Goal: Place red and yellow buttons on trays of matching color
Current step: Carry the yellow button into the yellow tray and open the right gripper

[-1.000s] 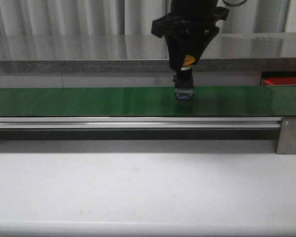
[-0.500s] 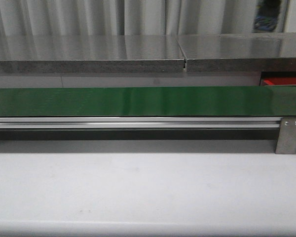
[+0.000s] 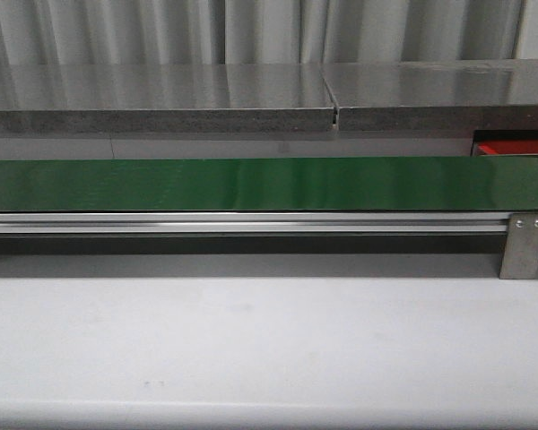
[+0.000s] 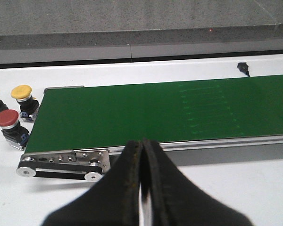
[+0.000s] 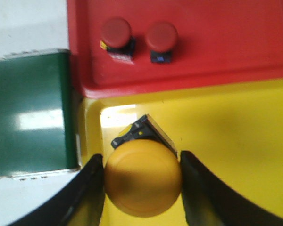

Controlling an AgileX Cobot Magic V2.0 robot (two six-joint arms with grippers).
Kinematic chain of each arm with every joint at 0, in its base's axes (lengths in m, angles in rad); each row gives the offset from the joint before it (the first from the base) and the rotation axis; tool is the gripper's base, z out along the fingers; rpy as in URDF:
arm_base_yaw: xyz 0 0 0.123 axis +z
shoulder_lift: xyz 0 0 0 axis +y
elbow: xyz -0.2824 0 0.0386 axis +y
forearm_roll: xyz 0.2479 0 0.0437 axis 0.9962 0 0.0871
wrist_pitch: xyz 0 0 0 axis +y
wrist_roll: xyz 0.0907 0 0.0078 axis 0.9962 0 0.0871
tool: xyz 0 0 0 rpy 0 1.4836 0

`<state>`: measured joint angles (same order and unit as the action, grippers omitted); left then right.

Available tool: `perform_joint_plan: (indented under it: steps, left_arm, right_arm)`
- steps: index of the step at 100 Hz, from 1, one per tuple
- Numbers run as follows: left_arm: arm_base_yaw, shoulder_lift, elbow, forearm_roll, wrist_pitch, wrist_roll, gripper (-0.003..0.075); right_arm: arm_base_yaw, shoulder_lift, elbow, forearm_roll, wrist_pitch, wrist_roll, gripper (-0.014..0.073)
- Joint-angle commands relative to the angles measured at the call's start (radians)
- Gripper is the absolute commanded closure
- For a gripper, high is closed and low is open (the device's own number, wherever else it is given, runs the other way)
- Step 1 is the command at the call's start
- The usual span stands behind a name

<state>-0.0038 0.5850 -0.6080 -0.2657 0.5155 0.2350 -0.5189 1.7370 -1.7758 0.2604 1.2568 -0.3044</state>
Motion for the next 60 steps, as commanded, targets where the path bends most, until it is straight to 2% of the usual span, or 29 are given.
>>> perform_joint_plan:
  steps: [1, 22, 60]
  left_arm:
    - [-0.007, 0.005, -0.026, -0.020, -0.072, 0.000, 0.0741]
    - [-0.007, 0.005, -0.026, -0.020, -0.072, 0.000, 0.0741]
    - [-0.007, 0.005, -0.026, -0.020, -0.072, 0.000, 0.0741]
  right_arm:
    - [-0.057, -0.044, 0.055, 0.039, -0.020, -0.014, 0.0326]
    - [-0.096, -0.027, 0.215, 0.053, -0.156, -0.045, 0.0326]
    - [-0.095, 0.103, 0.226, 0.065, -0.247, -0.059, 0.0326]
